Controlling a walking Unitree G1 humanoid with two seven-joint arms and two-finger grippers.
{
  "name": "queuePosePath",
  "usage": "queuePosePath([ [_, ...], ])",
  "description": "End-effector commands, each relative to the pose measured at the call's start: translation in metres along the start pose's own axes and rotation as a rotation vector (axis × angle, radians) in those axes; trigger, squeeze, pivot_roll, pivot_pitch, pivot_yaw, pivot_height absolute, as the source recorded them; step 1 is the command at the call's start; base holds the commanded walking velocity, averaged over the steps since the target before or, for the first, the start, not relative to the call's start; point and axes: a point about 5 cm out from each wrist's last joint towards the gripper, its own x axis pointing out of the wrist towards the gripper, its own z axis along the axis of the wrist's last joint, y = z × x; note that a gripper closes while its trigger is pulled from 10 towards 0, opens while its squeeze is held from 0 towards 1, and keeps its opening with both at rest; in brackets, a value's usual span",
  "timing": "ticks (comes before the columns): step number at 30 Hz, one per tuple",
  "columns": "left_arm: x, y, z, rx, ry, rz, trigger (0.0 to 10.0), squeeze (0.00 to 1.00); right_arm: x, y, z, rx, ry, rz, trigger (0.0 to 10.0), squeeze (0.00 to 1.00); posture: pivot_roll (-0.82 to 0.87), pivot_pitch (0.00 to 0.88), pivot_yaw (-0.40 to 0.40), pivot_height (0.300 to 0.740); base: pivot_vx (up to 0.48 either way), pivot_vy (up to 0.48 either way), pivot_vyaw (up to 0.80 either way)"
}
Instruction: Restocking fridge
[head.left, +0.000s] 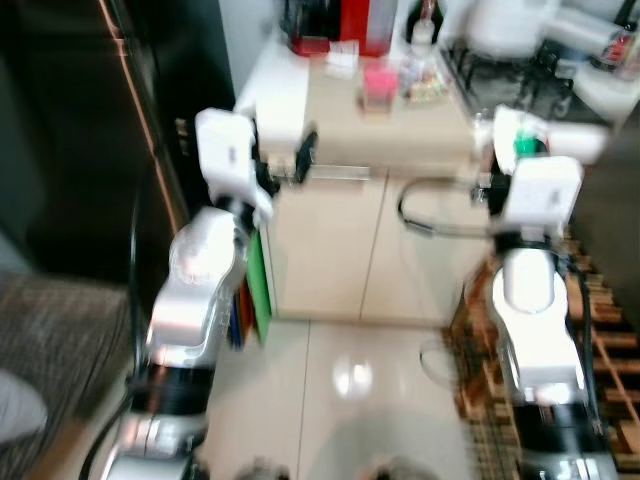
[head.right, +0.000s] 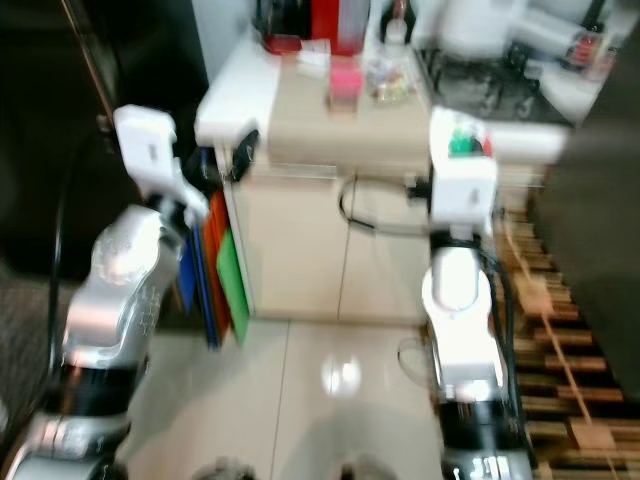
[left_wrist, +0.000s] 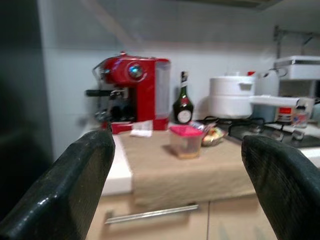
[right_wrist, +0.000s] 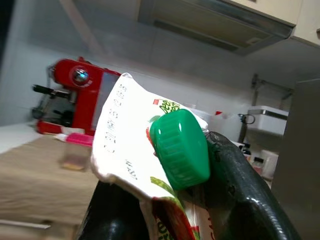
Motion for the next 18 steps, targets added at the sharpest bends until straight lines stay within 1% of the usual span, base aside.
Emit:
queuePosePath([
  [1,0.000,-0.003,-0.003,-0.004,0.014,-0.013,10.0,0.00,0.001,-0.001,-0.003,0.002,0.011,0.002,10.0,0.00,-0.04,0.000,0.047,0.740,-0.296,0.000,0.00],
  [9,-0.001,-0.001,-0.004,0.002,0.013,-0.012,10.0,0.00,0.002,0.002,-0.004,0.006,0.016,0.015,10.0,0.00,-0.03,0.000,0.037,0.740,-0.291,0.000,0.00],
  [12,-0.002,0.000,-0.004,-0.005,0.011,-0.005,10.0,0.00,0.002,0.004,-0.005,0.009,0.017,0.021,10.0,0.00,-0.02,0.000,0.034,0.740,0.000,0.000,0.00],
  [14,-0.006,0.006,-0.007,-0.045,0.023,0.028,10.0,0.00,0.001,0.009,-0.007,0.019,0.027,0.039,10.0,0.00,-0.01,0.000,0.030,0.740,0.000,0.000,0.00],
  [16,-0.008,0.008,-0.008,-0.046,0.032,0.037,10.0,0.00,0.001,0.010,-0.009,0.023,0.034,0.046,10.0,0.00,-0.01,0.000,0.030,0.740,0.000,0.000,0.00],
  [17,-0.012,0.011,-0.011,-0.049,0.051,0.048,10.0,0.00,-0.001,0.014,-0.012,0.036,0.055,0.061,10.0,0.00,0.00,0.000,0.025,0.740,0.000,-0.469,0.00],
  [18,-0.012,0.011,-0.011,-0.049,0.051,0.048,10.0,0.00,-0.001,0.014,-0.012,0.036,0.055,0.061,10.0,0.00,0.00,0.000,0.025,0.740,0.000,-0.469,0.00],
])
